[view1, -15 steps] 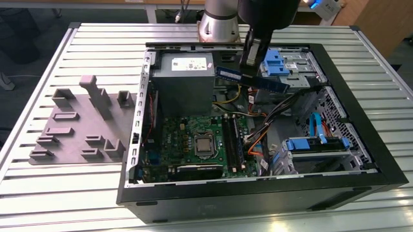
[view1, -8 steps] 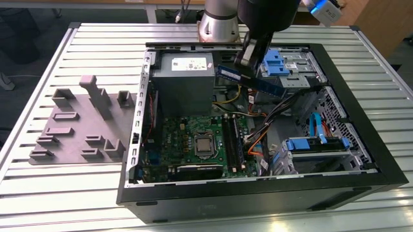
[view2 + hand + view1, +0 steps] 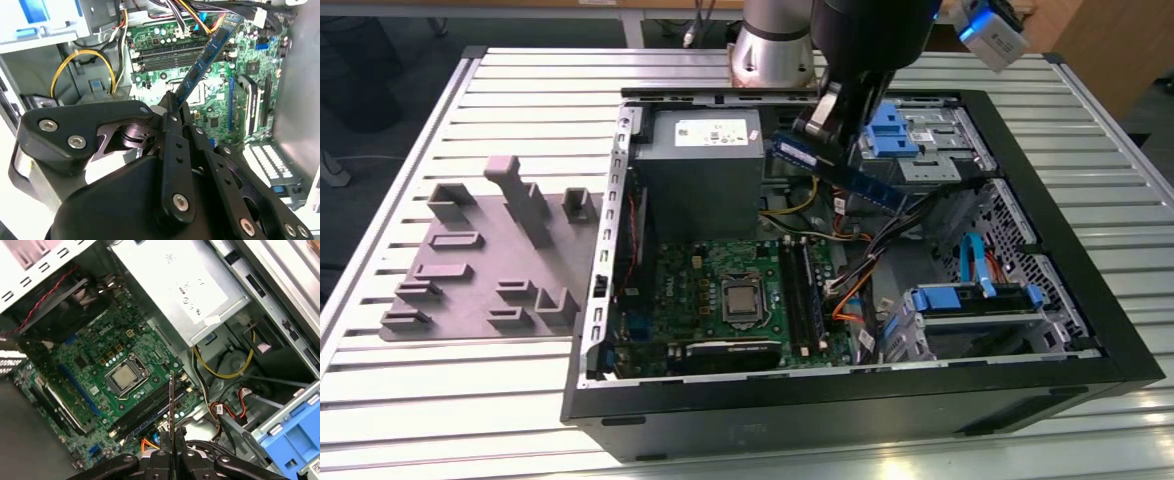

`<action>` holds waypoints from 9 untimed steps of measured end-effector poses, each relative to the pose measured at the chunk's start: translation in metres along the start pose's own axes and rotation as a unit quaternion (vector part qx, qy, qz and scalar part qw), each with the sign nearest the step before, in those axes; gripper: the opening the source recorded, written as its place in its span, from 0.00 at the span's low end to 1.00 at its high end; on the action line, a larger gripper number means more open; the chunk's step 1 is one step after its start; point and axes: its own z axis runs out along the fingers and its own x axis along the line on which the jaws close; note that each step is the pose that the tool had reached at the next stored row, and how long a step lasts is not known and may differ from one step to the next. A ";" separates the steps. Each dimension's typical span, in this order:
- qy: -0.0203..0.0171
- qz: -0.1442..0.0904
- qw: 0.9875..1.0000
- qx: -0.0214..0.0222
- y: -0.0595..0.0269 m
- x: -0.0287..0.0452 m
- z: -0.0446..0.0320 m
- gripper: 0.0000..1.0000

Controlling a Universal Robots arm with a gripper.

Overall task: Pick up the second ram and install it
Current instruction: 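Insert the second ram into the second slot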

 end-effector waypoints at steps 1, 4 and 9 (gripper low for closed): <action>0.000 0.009 1.000 0.000 0.0000 0.0000 0.0004 0.14; 0.000 0.037 0.999 0.000 0.0000 0.0000 0.0018 0.14; -0.001 0.082 0.997 0.001 0.0000 0.0000 0.0040 0.14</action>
